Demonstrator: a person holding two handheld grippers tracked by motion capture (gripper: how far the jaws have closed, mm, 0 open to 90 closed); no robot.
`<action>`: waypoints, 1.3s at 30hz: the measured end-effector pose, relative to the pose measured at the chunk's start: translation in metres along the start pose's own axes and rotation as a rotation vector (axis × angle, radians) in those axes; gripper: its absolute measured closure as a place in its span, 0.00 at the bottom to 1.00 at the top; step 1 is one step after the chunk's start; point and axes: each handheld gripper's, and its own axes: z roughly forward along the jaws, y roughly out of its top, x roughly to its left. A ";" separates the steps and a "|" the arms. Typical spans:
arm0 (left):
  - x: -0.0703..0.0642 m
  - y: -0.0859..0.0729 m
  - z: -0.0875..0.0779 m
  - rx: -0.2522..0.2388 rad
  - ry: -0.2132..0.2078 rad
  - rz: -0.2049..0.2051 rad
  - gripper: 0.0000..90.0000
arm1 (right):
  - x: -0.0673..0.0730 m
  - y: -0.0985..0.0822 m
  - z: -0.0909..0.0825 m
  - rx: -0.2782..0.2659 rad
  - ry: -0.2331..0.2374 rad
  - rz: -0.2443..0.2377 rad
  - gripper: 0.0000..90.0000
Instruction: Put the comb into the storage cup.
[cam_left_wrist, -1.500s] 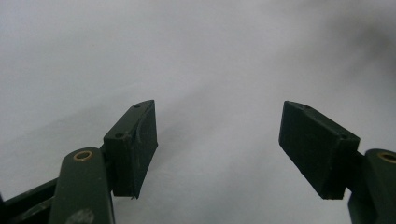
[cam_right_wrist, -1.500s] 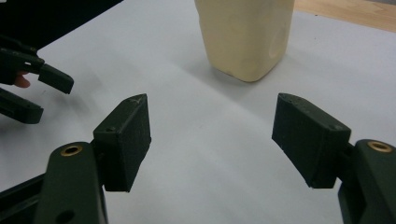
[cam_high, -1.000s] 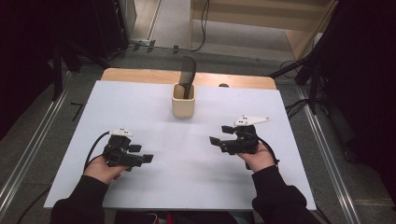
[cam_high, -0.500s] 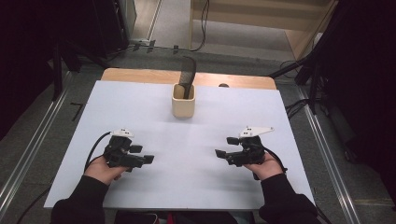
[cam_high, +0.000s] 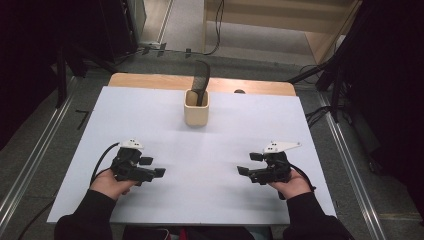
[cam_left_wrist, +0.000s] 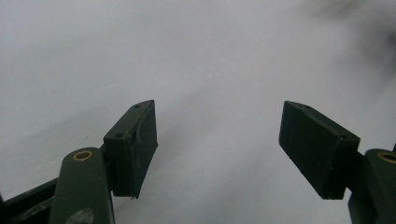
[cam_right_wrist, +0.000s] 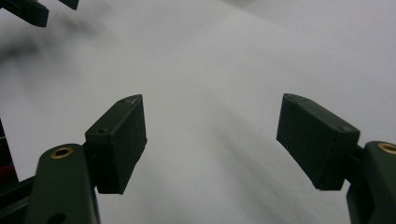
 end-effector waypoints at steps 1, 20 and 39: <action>0.000 0.000 0.000 0.001 0.001 0.000 0.32 | -0.001 -0.001 -0.001 -0.001 -0.003 0.000 0.25; -0.003 -0.008 -0.005 0.002 -0.007 0.004 0.32 | -0.008 -0.018 -0.018 0.021 -0.042 0.011 0.25; -0.002 -0.008 -0.005 0.002 -0.009 0.004 0.32 | -0.010 -0.025 -0.024 0.029 -0.036 0.023 0.25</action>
